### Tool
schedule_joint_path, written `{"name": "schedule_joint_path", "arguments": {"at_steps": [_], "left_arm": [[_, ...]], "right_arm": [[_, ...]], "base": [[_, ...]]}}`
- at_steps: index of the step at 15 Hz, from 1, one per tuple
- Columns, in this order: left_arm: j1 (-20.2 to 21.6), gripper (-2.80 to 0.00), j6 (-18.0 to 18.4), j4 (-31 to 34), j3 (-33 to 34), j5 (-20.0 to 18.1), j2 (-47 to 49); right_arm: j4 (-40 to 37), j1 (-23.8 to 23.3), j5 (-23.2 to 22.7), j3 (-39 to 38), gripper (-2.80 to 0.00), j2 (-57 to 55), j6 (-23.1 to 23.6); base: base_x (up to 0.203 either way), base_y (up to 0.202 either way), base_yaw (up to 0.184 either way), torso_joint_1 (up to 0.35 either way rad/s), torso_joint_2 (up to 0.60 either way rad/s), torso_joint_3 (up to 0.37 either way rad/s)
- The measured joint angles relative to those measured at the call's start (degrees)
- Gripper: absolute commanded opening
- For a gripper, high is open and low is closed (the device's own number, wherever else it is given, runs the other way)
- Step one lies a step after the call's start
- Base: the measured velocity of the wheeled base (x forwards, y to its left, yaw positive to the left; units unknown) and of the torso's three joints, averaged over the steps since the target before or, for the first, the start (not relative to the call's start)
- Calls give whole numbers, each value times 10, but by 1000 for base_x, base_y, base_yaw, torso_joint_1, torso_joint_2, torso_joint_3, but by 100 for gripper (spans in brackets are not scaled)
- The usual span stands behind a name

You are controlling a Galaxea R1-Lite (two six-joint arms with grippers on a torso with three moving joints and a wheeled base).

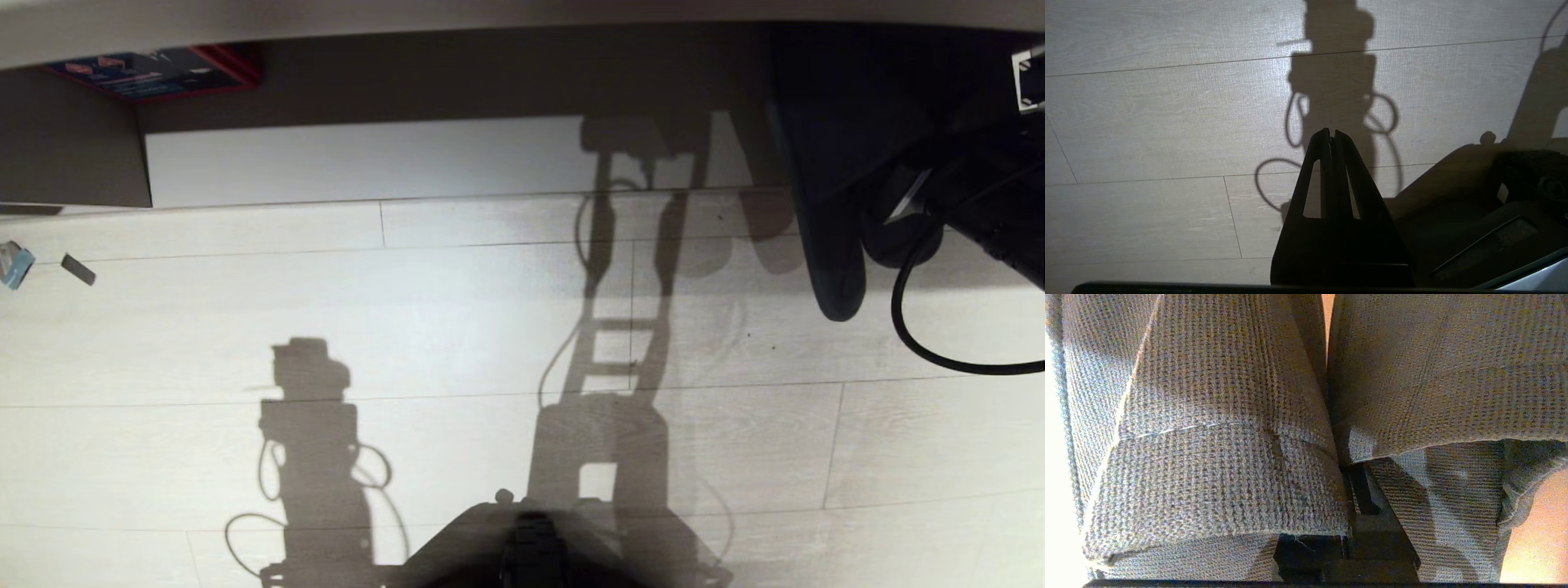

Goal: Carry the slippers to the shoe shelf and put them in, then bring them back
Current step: Place the slippers into the shoe cabinet

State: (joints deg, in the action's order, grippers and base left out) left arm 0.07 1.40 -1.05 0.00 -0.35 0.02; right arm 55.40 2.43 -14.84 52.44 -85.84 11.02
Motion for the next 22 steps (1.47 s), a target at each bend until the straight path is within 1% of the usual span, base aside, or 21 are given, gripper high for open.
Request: {"name": "schedule_joint_path", "arguments": {"at_steps": [2, 7, 14, 18, 22], "left_arm": [[0, -280, 0, 0, 0, 0, 0], [0, -280, 0, 0, 0, 0, 0], [0, -280, 0, 0, 0, 0, 0], [0, -280, 0, 0, 0, 0, 0], [0, -280, 0, 0, 0, 1, 0]], "right_arm": [[1, 5, 11, 16, -280, -12, -1], [1, 23, 23, 50, -280, -38, 0], [-9, 25, 44, 136, -280, -79, 2], [-16, 25, 49, 163, -280, -94, -3], [-25, 36, 72, 194, -280, -104, -13]], "base": [[0, 0, 0, 0, 0, 0], [0, 0, 0, 0, 0, 0], [0, 0, 0, 0, 0, 0], [0, 0, 0, 0, 0, 0], [0, 0, 0, 0, 0, 0]]}}
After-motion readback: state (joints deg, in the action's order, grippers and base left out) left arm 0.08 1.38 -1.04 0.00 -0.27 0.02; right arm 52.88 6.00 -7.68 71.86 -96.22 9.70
